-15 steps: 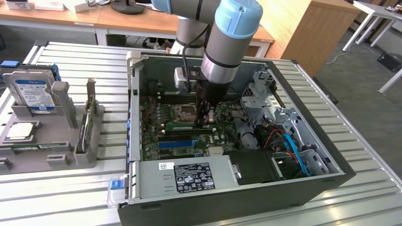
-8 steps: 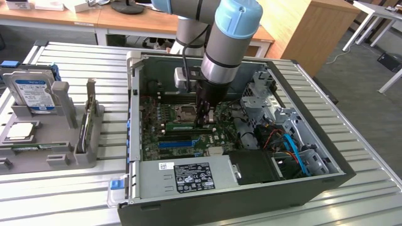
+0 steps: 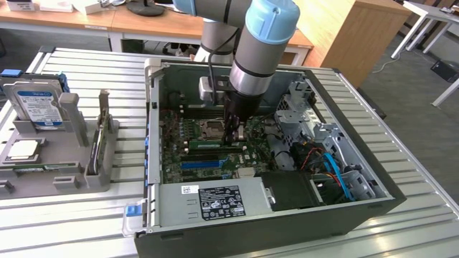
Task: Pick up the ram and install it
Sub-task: 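Insert the ram into the slot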
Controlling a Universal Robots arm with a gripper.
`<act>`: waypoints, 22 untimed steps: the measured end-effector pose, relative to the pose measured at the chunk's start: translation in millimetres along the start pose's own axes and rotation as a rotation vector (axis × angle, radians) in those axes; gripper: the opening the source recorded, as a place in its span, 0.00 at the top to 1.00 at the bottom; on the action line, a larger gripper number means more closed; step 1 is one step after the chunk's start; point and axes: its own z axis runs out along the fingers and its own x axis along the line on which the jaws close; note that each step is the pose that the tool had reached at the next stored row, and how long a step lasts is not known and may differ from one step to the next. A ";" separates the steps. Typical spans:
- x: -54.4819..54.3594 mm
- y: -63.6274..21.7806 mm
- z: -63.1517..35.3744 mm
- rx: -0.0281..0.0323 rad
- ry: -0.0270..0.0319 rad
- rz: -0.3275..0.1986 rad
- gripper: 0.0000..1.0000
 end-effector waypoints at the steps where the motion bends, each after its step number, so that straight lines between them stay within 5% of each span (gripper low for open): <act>1: -0.1 0.0 0.0 0.0000 0.0000 0.000 0.88; 22: -0.1 -0.9 0.0 -0.0002 0.0001 -0.008 0.88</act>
